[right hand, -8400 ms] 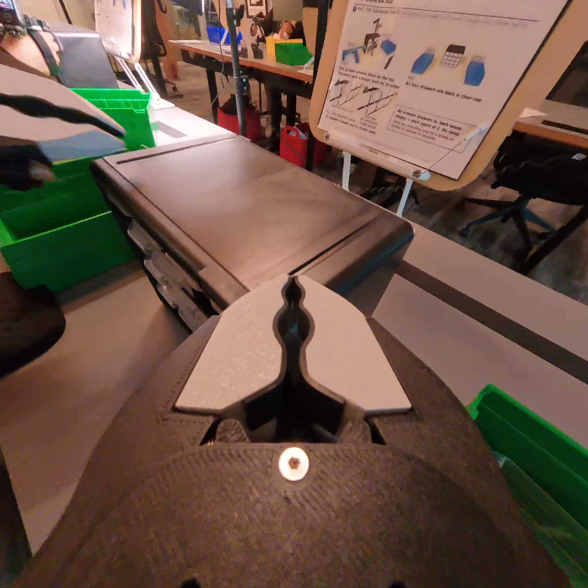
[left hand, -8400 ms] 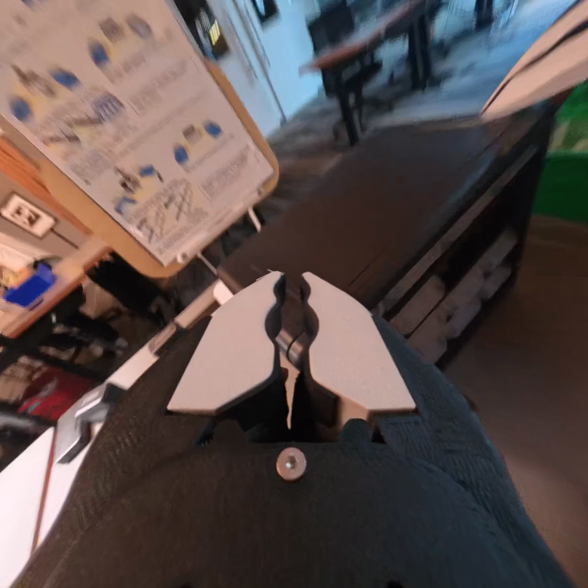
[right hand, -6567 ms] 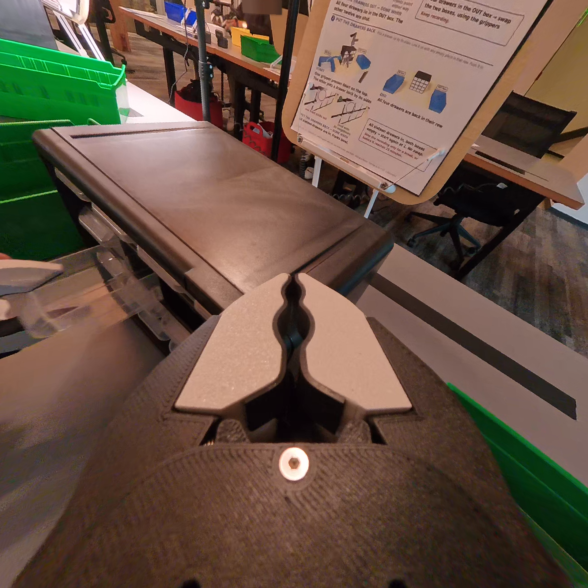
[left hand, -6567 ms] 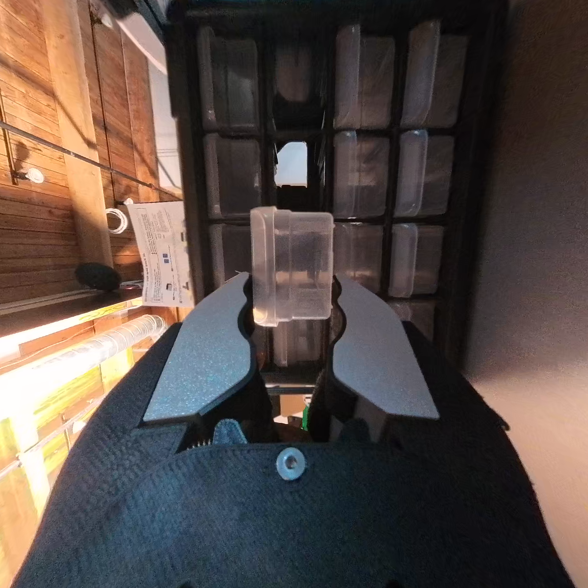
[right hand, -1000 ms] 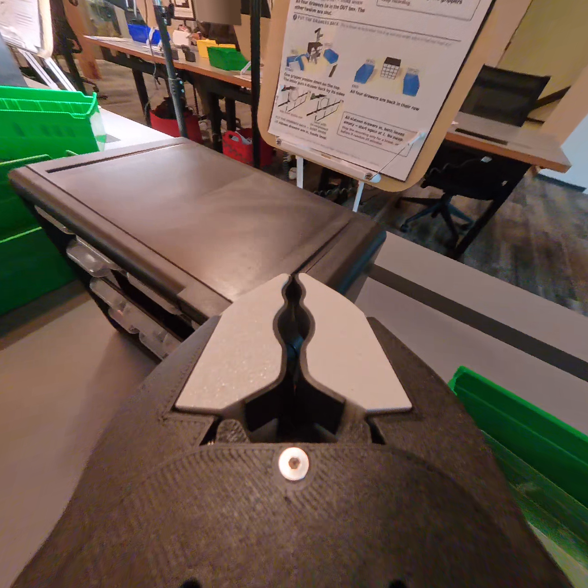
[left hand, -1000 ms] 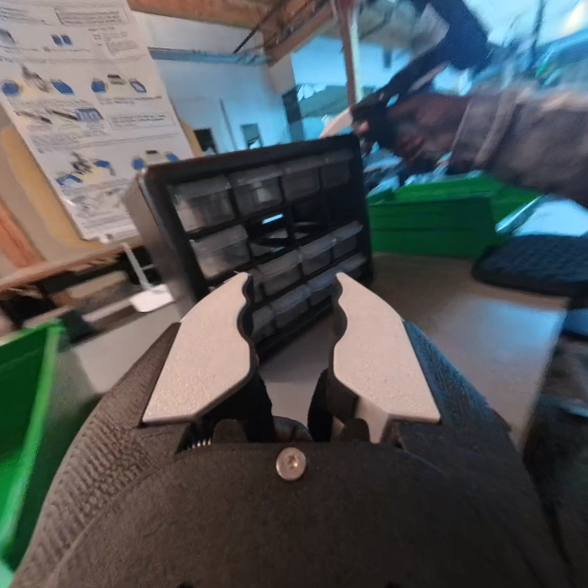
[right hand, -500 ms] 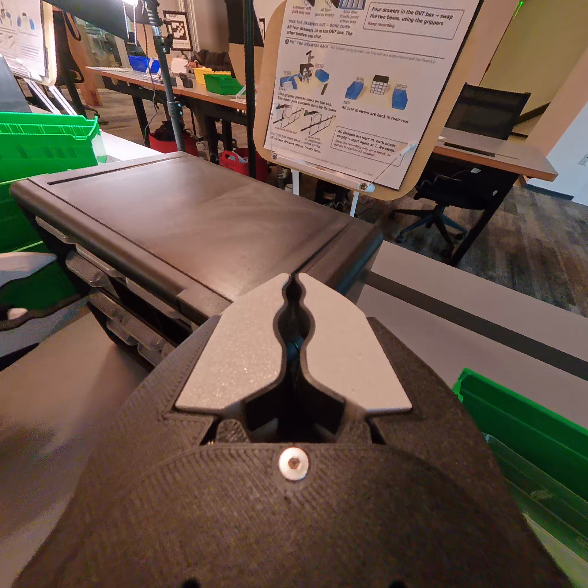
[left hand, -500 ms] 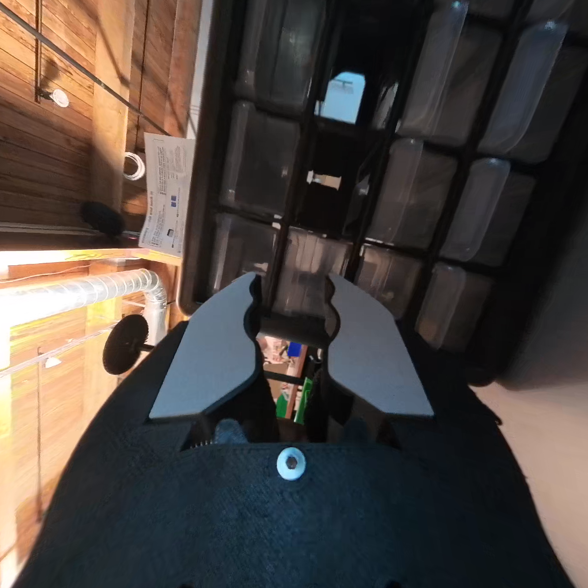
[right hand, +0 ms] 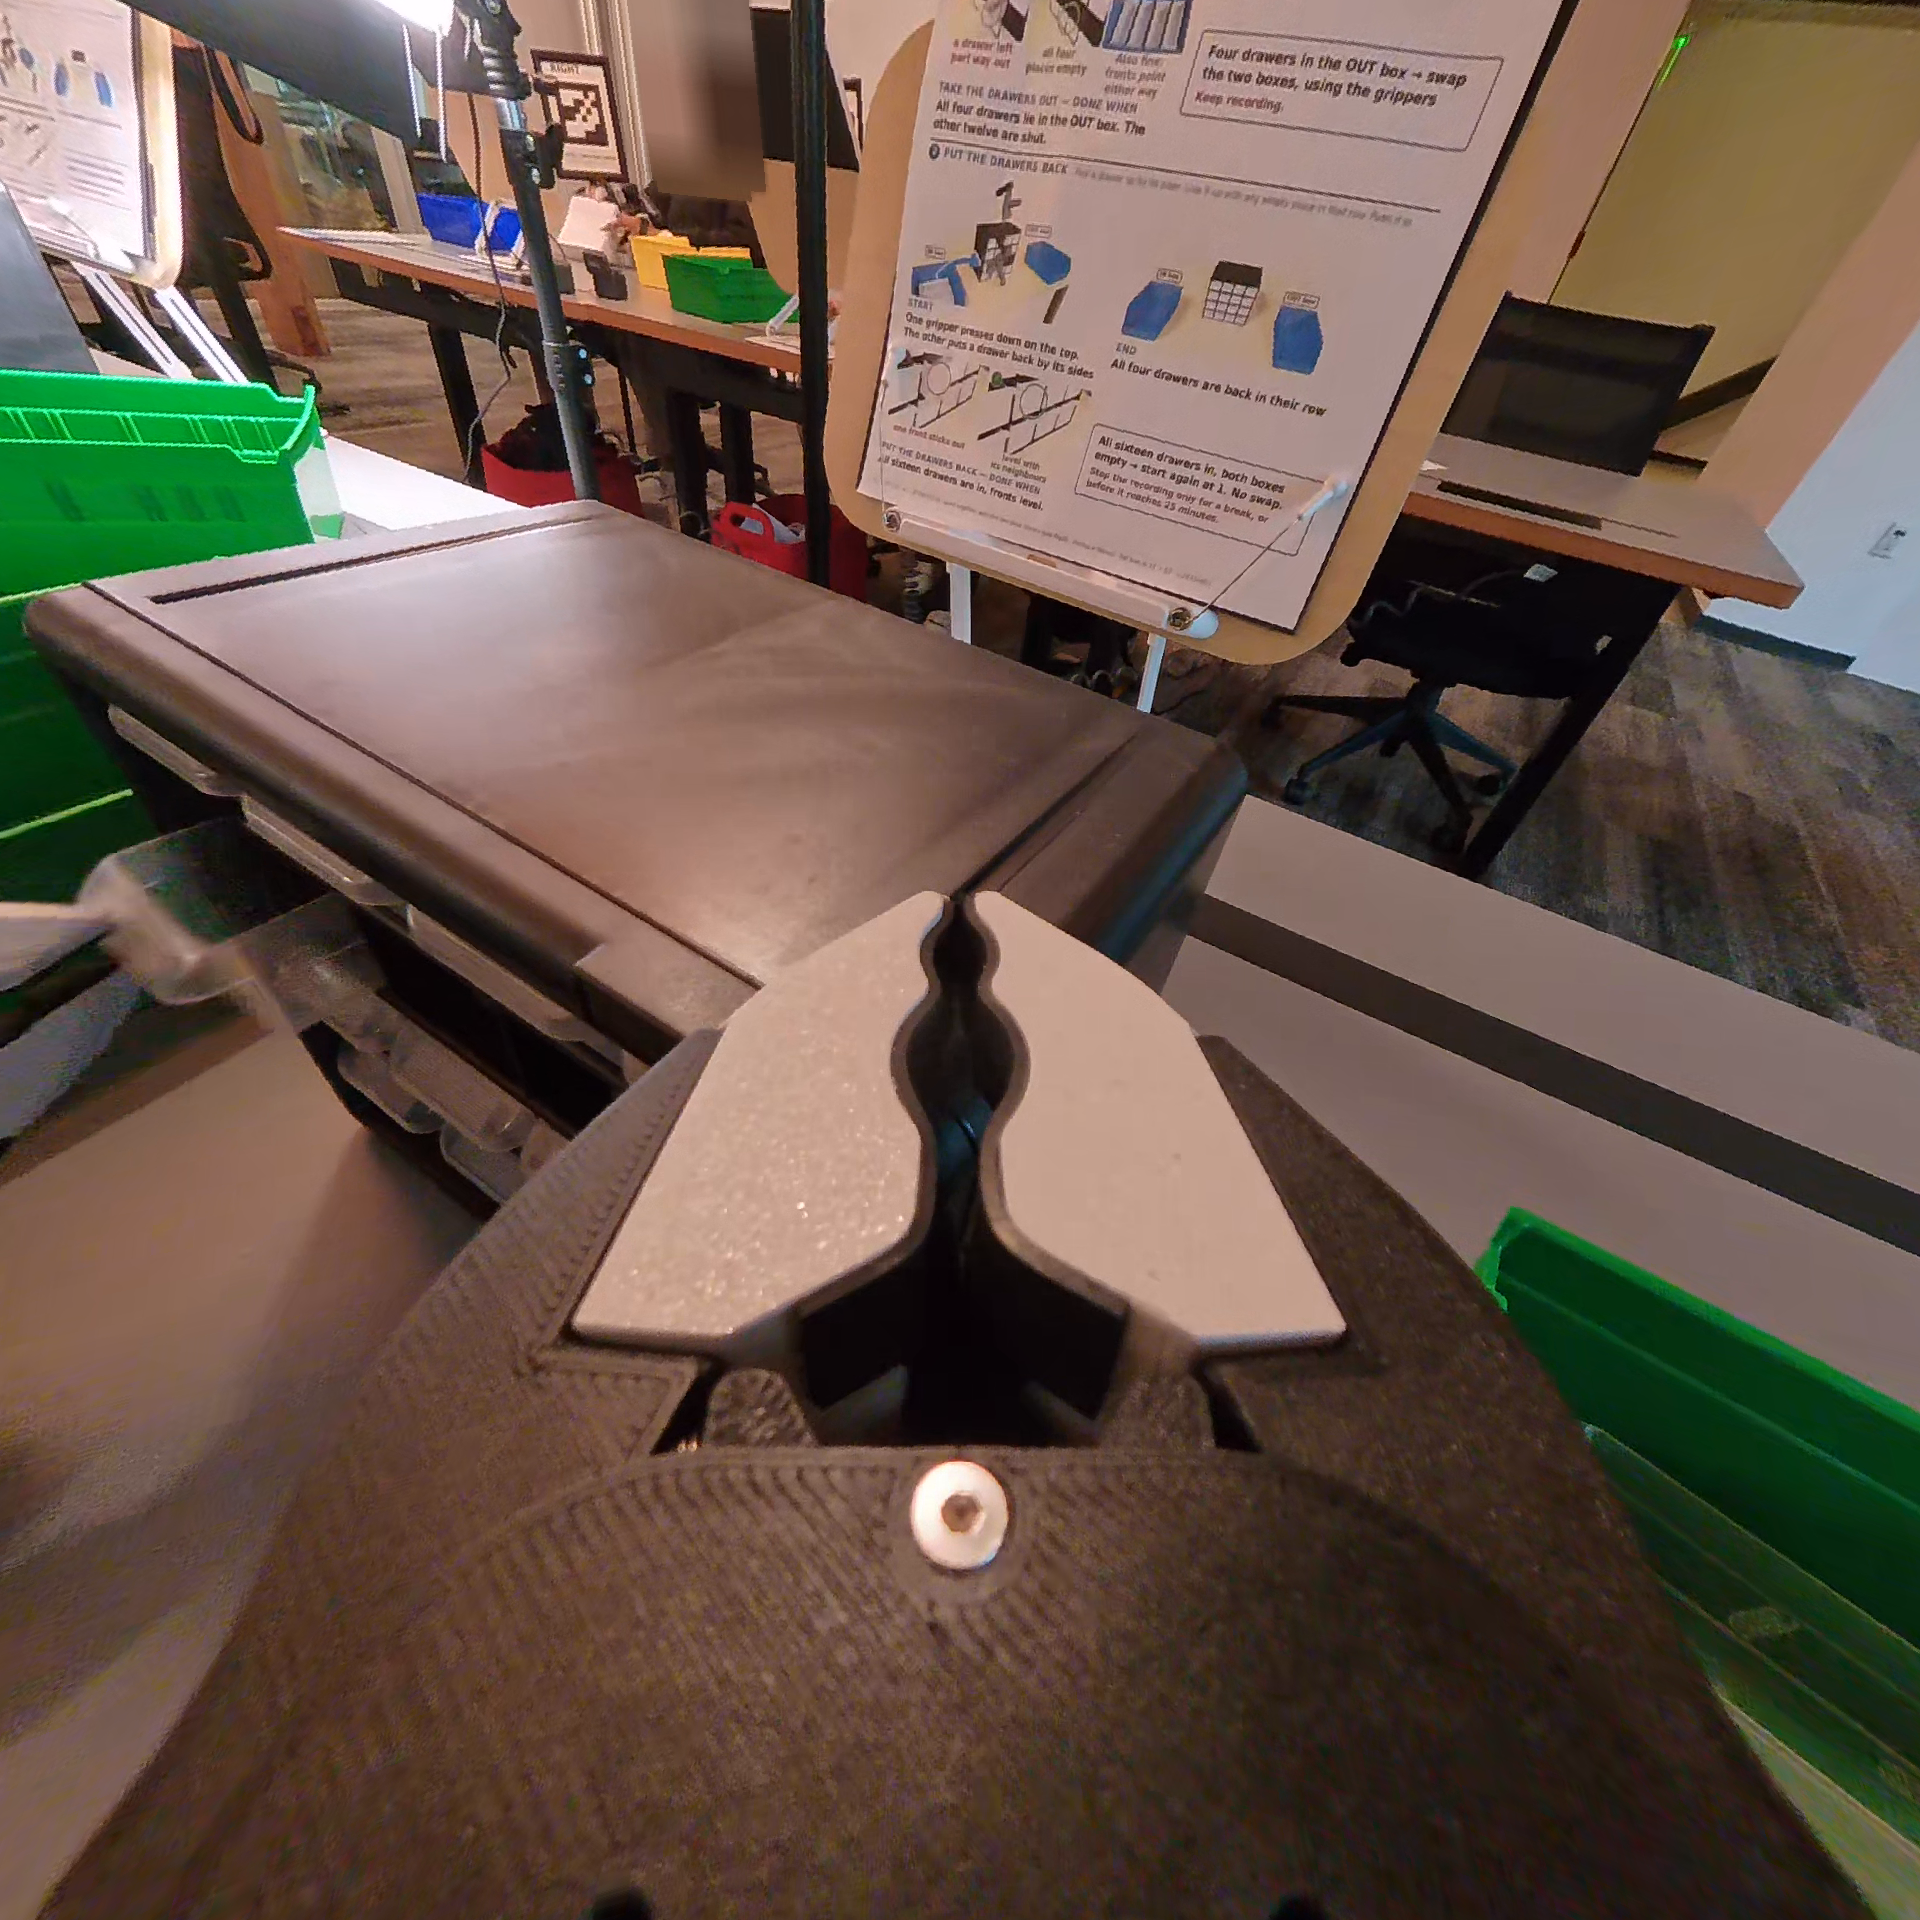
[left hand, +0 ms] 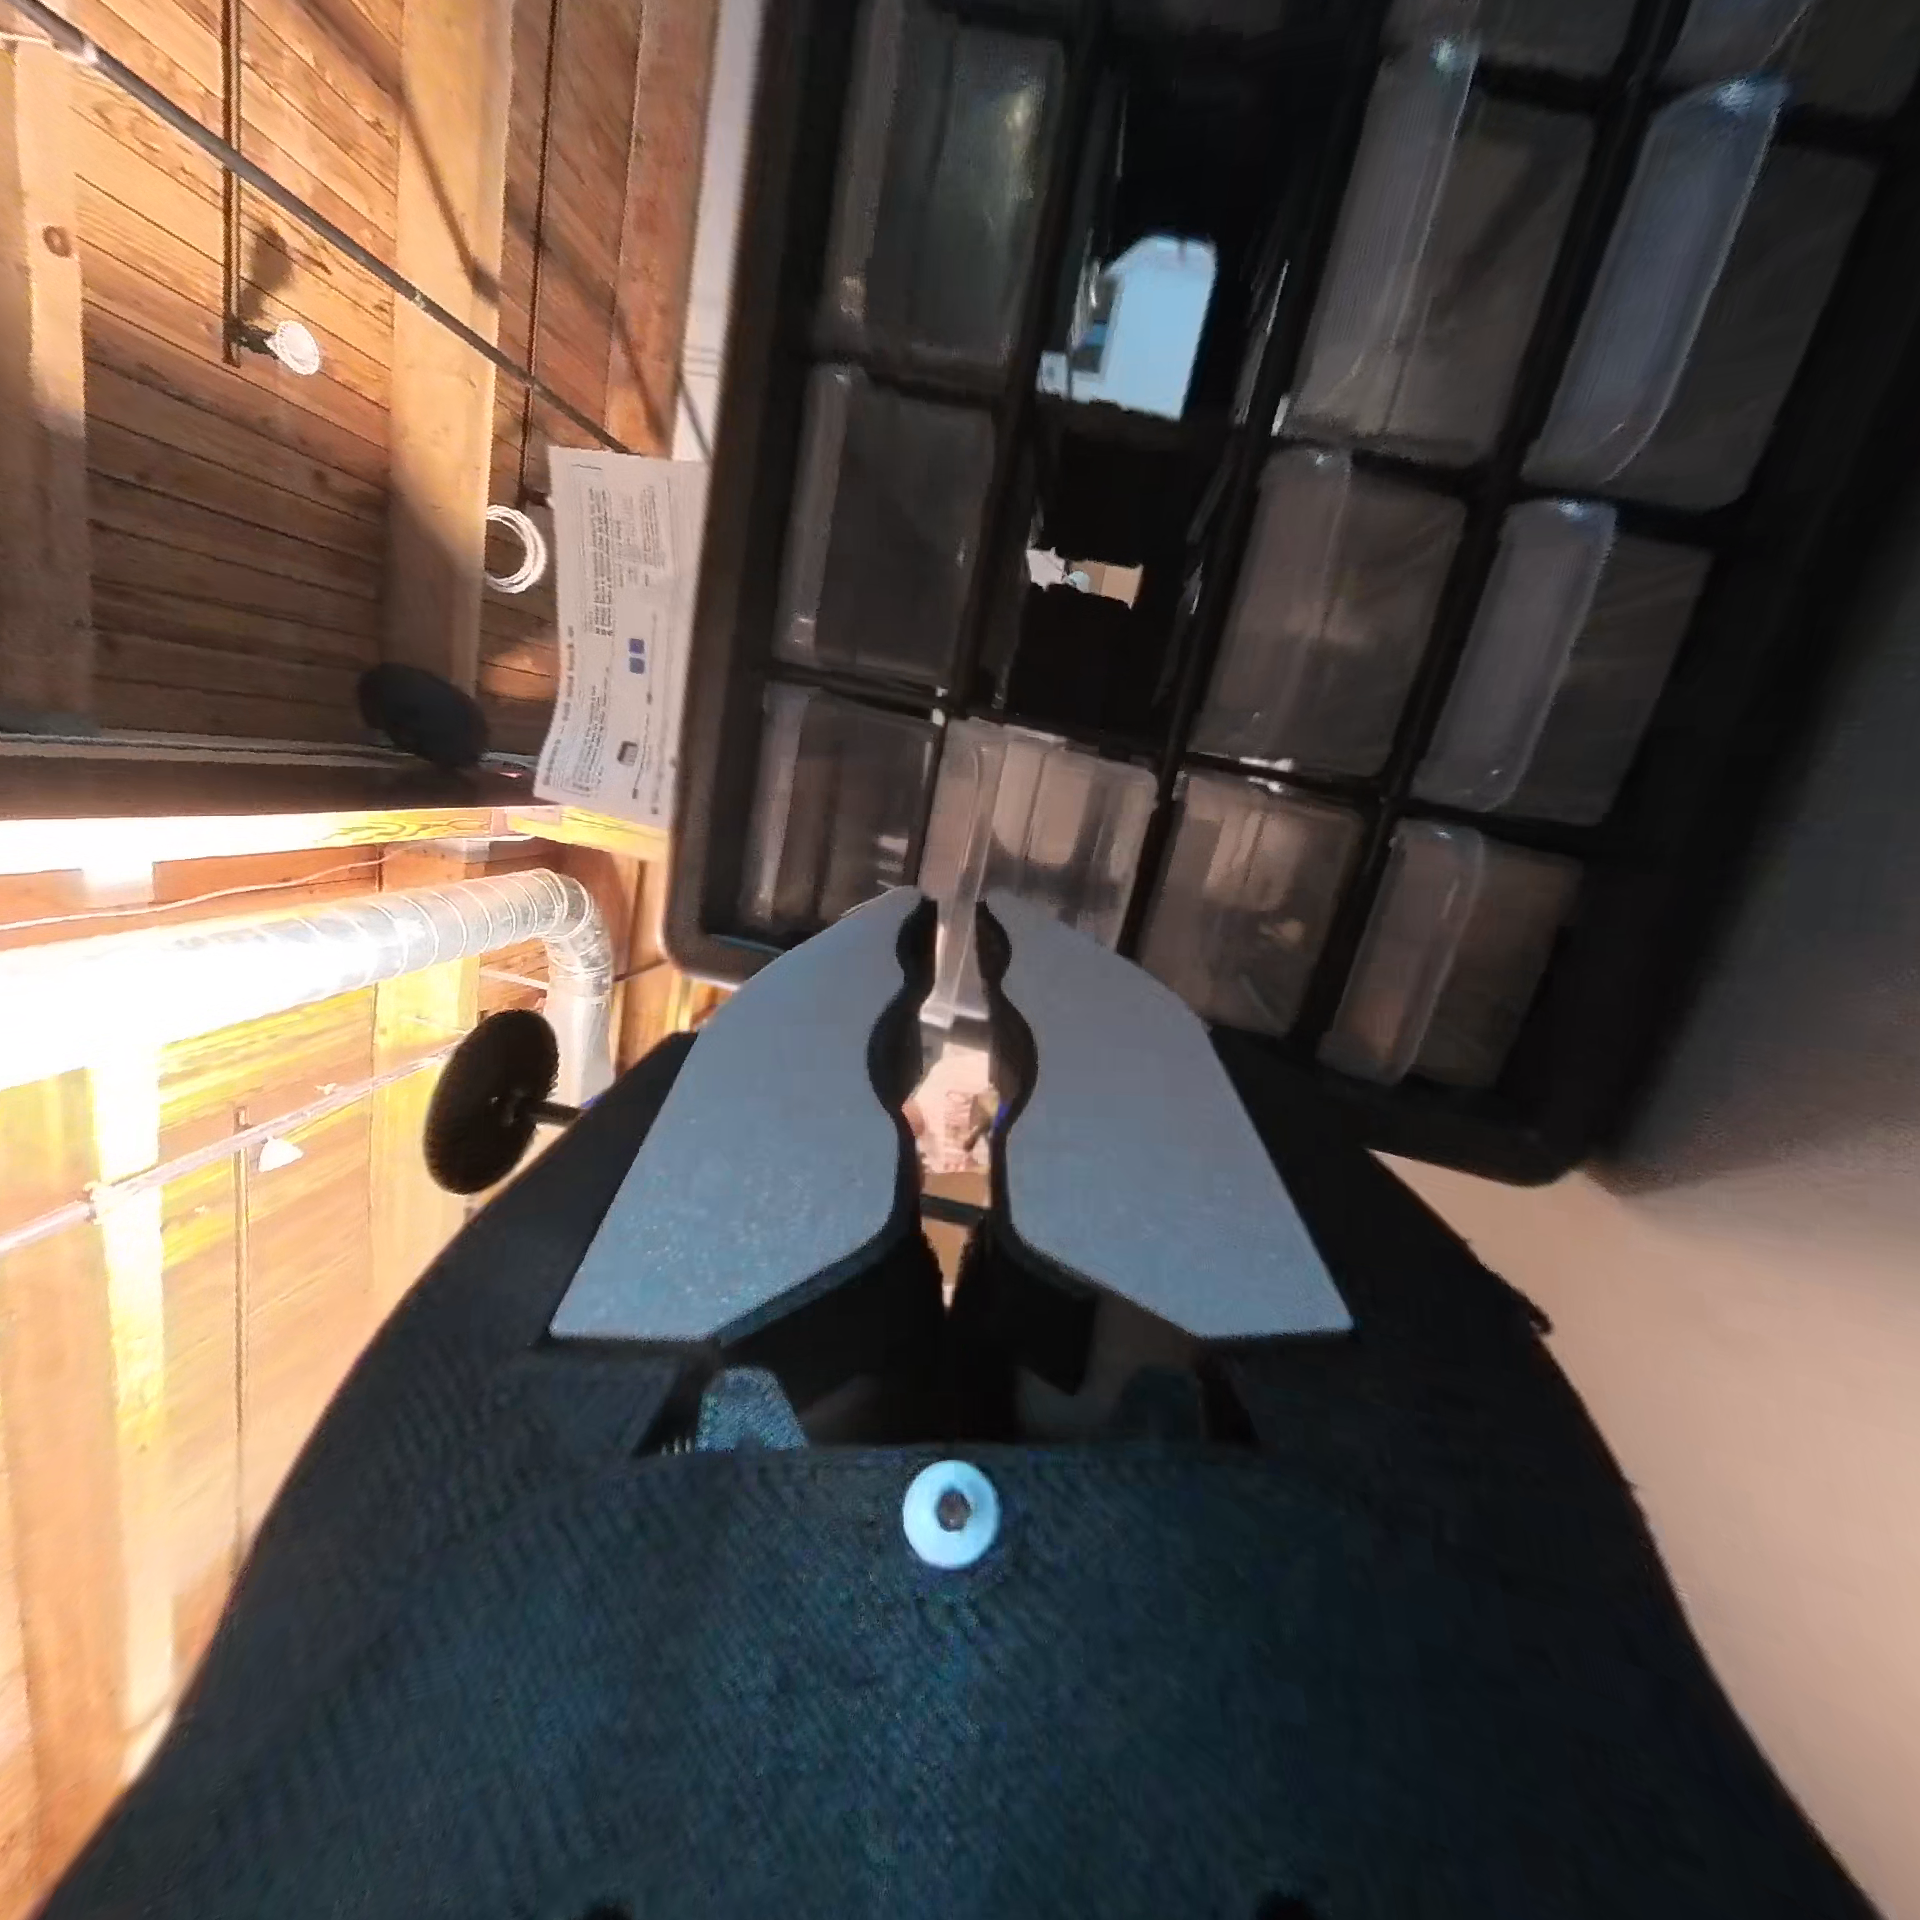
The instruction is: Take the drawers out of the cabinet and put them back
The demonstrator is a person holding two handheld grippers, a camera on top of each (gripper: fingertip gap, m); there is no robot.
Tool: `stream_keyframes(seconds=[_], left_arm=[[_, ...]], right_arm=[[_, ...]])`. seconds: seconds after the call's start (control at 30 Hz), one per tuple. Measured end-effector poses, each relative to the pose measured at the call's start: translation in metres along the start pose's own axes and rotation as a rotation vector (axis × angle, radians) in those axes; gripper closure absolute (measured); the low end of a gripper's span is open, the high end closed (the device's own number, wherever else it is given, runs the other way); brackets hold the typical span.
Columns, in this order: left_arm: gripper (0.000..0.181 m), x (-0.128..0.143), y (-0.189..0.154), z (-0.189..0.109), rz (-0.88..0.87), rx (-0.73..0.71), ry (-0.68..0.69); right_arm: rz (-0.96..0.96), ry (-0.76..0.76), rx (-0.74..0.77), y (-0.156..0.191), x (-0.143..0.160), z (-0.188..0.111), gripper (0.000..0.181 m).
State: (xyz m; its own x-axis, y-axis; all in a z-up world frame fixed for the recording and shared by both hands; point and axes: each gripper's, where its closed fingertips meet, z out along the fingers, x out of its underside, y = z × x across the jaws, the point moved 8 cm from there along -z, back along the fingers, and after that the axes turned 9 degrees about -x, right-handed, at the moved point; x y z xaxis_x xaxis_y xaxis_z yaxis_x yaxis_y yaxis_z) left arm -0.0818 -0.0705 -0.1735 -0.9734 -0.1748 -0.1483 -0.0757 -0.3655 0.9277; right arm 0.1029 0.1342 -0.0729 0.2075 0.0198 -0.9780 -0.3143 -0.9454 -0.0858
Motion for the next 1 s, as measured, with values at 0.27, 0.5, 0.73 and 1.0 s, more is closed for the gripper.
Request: stream_keyframes(seconds=[0.27, 0.5, 0.73, 1.0], left_arm=[[0.112, 0.001, -0.002, -0.002, 0.051, 0.071, -0.011], [0.134, 0.001, -0.006, 0.017, 0.212, 0.089, 0.001], [0.135, -0.012, 0.009, -0.020, 0.163, 0.105, 0.002], [0.134, -0.033, 0.026, -0.055, 0.097, 0.166, -0.004]], right_arm=[[-0.007, 0.004, 0.009, 0.001, 0.000, 0.000, 0.179], [-0.007, -0.002, 0.002, 0.000, 0.000, 0.000, 0.180], [-0.012, 0.007, 0.004, 0.000, 0.000, 0.000, 0.180], [-0.017, 0.014, 0.009, 0.000, -0.001, 0.001, 0.181]])
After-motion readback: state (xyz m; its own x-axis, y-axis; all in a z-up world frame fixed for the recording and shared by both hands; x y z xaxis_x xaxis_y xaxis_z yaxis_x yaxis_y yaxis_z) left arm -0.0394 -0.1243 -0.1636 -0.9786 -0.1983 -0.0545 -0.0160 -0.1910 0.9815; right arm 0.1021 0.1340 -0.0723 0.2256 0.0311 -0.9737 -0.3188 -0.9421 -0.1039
